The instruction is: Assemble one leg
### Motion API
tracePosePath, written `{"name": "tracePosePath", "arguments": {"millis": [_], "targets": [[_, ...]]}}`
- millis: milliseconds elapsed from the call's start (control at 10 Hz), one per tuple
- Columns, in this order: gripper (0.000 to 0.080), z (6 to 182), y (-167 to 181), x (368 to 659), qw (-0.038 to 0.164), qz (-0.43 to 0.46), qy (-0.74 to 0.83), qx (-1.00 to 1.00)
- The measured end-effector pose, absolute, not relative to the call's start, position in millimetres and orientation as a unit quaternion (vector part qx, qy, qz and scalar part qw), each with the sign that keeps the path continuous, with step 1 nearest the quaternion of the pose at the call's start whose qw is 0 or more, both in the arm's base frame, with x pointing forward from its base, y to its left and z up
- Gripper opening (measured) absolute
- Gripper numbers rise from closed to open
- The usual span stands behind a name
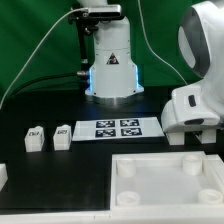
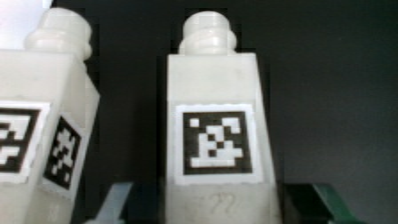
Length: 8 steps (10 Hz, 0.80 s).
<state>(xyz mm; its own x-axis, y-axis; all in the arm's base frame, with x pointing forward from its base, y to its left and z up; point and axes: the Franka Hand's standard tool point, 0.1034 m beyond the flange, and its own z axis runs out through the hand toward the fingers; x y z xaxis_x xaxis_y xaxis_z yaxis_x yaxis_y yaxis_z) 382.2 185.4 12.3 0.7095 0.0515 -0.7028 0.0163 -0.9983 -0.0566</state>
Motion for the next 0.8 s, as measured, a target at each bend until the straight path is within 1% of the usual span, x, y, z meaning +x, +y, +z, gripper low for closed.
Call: {"name": "tracePosePath", "arguments": {"millis": [500, 600, 700, 800], "targets": [[0.0292, 12.8, 185.3, 382.9, 0.023, 0.38, -0.018, -0.925], [0.0292, 27.0, 180.6, 392.0, 0.03, 0.379, -0.03, -0.924], [0.0294, 52.5, 169.8, 407.3, 0.04, 0.379, -0.046, -0.924], [0.0294, 71.3, 159.1, 422.7, 0.053, 0.368, -0.061, -0.926]]}}
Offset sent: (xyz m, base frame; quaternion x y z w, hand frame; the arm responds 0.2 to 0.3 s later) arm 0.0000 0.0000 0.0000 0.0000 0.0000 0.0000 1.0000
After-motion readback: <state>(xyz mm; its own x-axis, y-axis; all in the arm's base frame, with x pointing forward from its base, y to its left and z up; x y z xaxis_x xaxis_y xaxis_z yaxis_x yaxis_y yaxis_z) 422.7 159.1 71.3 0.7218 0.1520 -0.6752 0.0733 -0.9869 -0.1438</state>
